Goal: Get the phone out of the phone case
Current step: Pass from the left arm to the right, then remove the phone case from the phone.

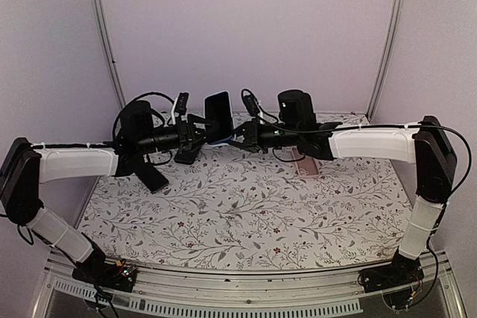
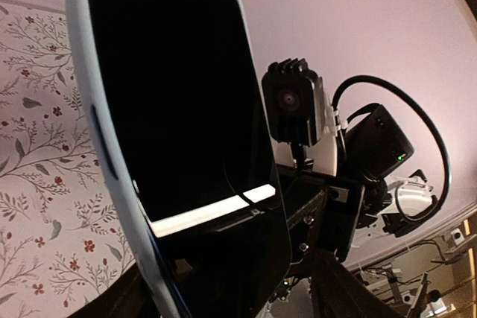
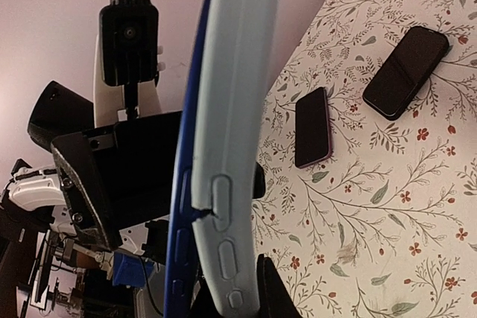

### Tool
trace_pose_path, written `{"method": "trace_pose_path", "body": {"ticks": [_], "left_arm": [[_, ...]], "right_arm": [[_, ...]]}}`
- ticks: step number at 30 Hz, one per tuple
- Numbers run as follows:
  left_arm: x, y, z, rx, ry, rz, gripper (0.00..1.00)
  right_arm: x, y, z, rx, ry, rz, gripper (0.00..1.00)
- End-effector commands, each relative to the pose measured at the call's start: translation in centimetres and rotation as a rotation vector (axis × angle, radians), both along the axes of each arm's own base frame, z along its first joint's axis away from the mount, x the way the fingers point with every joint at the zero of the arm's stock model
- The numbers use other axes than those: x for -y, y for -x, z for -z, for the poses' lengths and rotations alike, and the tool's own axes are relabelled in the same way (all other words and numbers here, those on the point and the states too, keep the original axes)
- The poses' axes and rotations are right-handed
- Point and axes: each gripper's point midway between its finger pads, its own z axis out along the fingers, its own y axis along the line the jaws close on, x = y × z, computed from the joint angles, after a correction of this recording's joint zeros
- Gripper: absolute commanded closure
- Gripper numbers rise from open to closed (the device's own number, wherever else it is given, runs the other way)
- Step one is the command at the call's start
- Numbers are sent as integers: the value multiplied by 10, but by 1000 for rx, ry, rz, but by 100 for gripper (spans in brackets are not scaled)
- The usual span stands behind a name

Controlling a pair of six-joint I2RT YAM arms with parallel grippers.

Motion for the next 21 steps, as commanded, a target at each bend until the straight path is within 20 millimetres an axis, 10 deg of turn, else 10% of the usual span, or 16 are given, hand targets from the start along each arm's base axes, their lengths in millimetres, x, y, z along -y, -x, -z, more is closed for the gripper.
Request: {"method": "trace_pose_path", "body": {"ticks": [1, 12, 21], "left_arm": [[-6, 0, 3, 36, -106, -42, 24], [-34, -15, 24, 122, -440, -227, 11], [-20, -13, 44, 195, -734, -241, 11]], "right_arm": [[0, -15, 3, 52, -4, 56, 100], [5, -28, 29, -37, 96, 93, 100], [-1, -35, 36, -74, 154, 90, 100]]}}
